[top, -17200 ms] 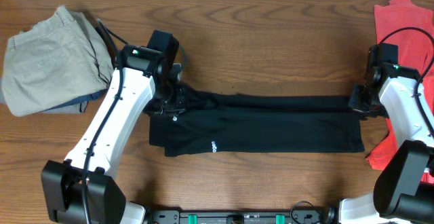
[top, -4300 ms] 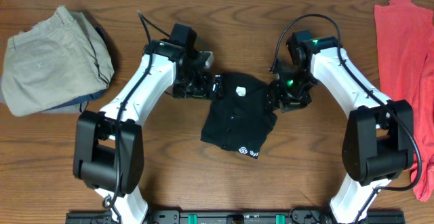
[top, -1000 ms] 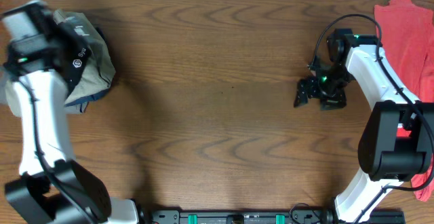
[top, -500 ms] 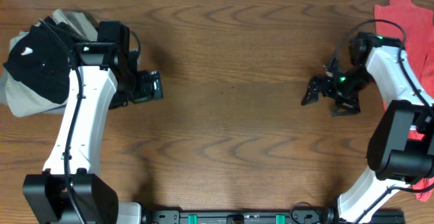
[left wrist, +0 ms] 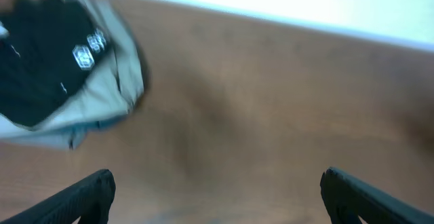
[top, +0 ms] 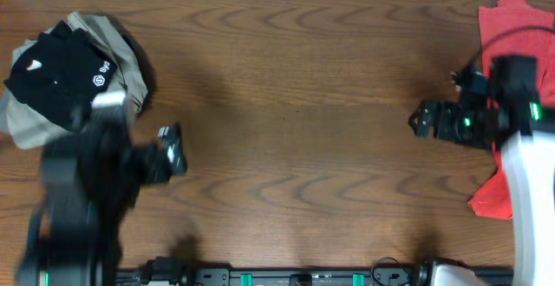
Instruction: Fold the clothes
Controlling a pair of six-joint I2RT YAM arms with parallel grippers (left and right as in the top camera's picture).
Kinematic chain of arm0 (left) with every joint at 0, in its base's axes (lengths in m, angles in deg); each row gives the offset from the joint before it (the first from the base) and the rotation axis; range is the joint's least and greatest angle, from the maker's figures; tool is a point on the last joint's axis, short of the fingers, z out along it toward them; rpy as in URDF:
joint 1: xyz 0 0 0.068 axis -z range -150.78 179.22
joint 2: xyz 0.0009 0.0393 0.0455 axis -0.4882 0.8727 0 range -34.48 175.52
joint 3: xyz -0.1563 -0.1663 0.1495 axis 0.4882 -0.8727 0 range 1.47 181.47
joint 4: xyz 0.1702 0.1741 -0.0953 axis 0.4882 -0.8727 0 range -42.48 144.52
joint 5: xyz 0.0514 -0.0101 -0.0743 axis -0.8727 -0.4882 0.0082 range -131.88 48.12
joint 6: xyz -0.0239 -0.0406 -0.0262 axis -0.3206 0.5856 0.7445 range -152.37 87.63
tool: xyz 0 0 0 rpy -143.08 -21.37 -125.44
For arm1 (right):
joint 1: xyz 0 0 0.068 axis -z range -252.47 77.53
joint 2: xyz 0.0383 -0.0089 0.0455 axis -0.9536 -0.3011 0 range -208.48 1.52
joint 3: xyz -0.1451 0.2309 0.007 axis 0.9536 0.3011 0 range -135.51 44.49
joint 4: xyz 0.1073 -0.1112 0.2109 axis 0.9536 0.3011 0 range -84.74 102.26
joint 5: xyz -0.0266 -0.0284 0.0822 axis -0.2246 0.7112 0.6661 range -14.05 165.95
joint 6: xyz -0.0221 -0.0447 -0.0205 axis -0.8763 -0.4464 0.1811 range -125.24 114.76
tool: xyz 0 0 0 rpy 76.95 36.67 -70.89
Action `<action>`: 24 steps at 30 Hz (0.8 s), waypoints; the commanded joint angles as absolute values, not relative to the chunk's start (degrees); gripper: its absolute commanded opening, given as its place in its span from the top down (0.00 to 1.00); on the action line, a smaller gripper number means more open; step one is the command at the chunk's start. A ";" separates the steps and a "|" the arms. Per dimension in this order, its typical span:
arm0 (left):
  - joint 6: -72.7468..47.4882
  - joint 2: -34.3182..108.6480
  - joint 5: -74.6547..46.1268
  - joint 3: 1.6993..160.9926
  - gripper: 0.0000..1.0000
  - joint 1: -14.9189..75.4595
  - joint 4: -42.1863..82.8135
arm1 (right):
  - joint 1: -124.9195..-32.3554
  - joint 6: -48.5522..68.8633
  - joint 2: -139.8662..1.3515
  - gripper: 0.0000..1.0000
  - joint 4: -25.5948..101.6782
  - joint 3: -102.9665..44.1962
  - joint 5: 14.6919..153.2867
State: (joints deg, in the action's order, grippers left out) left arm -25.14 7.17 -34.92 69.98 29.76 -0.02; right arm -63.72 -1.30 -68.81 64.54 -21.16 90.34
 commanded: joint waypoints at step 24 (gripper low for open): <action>-26.10 -18.30 -36.51 60.93 0.02 29.67 3.60 | -65.25 0.06 -28.44 0.01 74.25 -5.18 87.08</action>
State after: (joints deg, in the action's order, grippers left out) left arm -25.14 -18.23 -36.08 61.19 29.76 3.52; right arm -63.87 -0.60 -28.48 73.66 -5.57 87.63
